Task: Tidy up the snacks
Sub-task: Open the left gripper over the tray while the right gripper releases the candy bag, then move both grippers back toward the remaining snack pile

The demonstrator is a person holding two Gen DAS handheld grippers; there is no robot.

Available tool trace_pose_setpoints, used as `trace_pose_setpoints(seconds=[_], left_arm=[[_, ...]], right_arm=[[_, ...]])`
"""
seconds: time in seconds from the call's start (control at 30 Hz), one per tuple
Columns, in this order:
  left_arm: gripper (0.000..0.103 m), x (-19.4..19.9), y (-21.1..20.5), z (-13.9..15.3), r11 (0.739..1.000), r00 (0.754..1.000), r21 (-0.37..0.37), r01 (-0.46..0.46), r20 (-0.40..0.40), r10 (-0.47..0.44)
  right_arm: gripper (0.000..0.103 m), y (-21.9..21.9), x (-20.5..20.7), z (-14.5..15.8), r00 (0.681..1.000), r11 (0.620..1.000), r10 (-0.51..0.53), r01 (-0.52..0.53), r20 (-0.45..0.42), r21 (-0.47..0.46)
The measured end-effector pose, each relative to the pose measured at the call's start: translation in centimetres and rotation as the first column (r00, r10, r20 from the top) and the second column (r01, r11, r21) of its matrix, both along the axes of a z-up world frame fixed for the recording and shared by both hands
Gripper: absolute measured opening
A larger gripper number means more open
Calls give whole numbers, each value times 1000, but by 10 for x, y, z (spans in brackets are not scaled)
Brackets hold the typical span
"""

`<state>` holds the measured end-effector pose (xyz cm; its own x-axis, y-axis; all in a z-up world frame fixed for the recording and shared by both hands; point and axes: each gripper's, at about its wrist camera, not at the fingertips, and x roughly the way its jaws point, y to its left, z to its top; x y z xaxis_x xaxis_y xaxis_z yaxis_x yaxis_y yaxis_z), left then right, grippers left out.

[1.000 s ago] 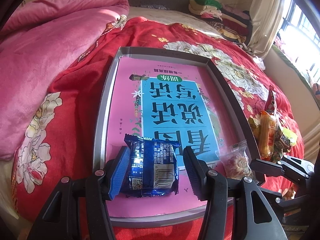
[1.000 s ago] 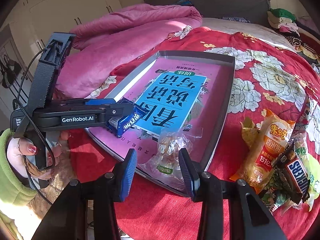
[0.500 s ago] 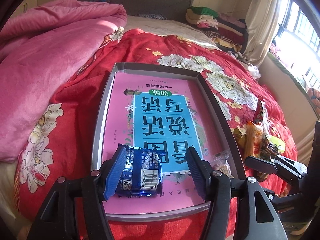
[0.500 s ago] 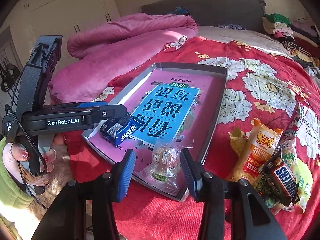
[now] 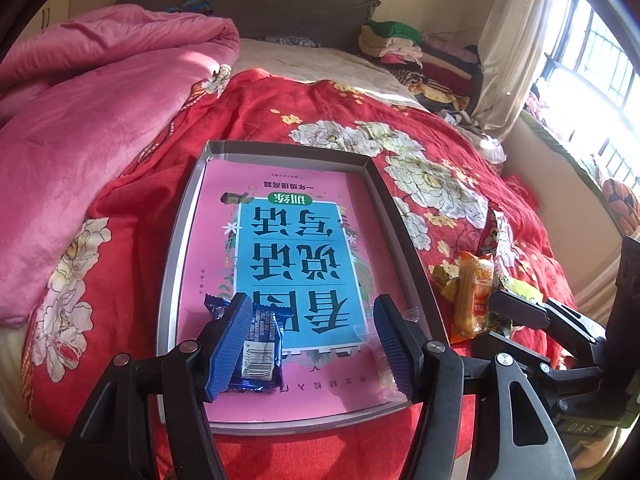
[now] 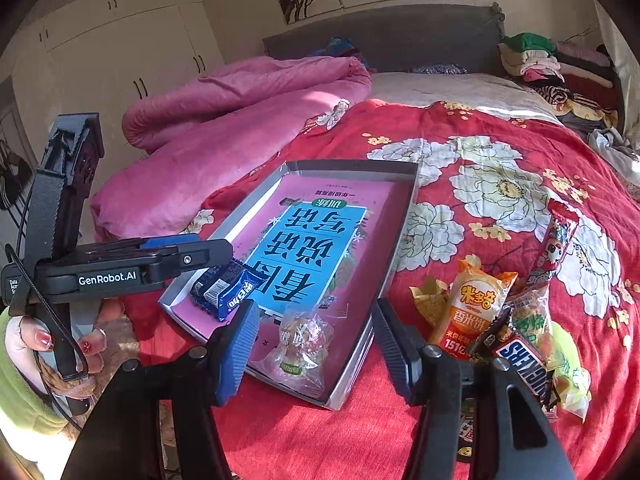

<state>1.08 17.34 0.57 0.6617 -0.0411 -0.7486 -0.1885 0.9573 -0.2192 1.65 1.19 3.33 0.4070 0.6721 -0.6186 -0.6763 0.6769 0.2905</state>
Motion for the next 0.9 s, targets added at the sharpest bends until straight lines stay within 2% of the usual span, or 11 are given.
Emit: trace_pose_setpoints(seconds=[0.4, 0.47, 0.9], left_arm=[[66, -4, -23, 16, 999, 999, -13, 43, 30, -43], [71, -4, -27, 19, 999, 998, -12, 49, 36, -48], [74, -6, -46, 31, 996, 995, -26, 83, 54, -82]], right_arm=[[62, -24, -2, 16, 998, 998, -51, 49, 43, 42], [63, -30, -1, 18, 997, 997, -64, 62, 44, 52], [65, -57, 2, 29, 989, 989, -128, 122, 68, 87]])
